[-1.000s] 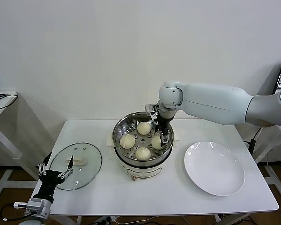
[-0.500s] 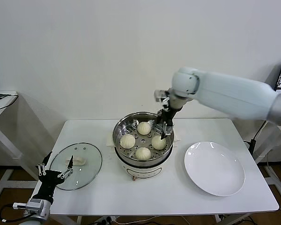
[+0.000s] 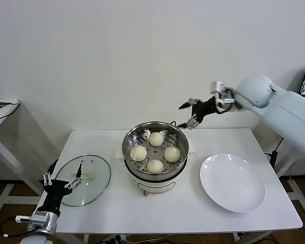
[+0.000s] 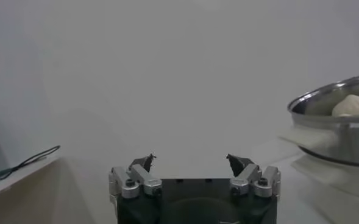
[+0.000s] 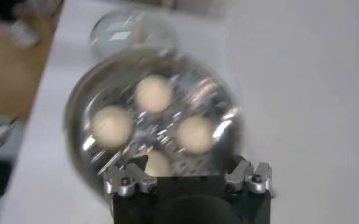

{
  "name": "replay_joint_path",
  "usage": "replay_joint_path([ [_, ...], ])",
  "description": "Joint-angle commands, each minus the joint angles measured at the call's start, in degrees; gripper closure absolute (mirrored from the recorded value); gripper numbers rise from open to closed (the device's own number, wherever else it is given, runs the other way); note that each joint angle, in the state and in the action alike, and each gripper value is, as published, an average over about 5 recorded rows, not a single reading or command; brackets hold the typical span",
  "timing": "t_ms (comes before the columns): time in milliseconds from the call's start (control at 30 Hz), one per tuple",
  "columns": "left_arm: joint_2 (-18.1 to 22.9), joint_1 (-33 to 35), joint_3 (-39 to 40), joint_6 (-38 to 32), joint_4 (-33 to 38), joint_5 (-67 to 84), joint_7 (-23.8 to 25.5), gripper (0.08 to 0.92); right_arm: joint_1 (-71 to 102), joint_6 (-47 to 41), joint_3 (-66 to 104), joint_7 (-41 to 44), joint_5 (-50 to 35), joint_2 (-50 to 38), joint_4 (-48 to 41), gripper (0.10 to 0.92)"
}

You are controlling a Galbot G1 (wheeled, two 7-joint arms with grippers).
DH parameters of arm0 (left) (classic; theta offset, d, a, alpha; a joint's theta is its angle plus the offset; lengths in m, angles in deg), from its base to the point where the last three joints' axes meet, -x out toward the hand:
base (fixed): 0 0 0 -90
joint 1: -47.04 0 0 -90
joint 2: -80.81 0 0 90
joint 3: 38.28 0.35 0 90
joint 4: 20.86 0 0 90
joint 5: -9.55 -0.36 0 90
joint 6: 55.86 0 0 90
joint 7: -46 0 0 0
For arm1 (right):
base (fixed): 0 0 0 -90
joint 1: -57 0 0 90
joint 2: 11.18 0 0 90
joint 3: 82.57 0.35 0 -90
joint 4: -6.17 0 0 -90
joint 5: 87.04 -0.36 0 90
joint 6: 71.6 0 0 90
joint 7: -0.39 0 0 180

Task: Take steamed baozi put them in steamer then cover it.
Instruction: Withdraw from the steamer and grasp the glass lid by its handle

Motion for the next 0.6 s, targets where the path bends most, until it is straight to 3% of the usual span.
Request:
replay_joint_path([
  [33,-1.2,-0.2,1.9,1.6,3.2,-1.6,-0.8,0.177,48.9,15.6,48.1,-35.9,-5.2,-5.6,10.7,0.203],
  [300,-0.9,-1.8,3.5,-0.6,1.7,-2.7,-2.0,0.177,79.5,22.7,69.5,-41.5,1.7,10.1,20.0,0.203],
  [600,-0.8,-2.1,3.7,-3.1,-0.7,-5.1,-2.3,0.177,95.9,33.2,70.7,-45.7,13.7,29.6,26.9,0.203],
])
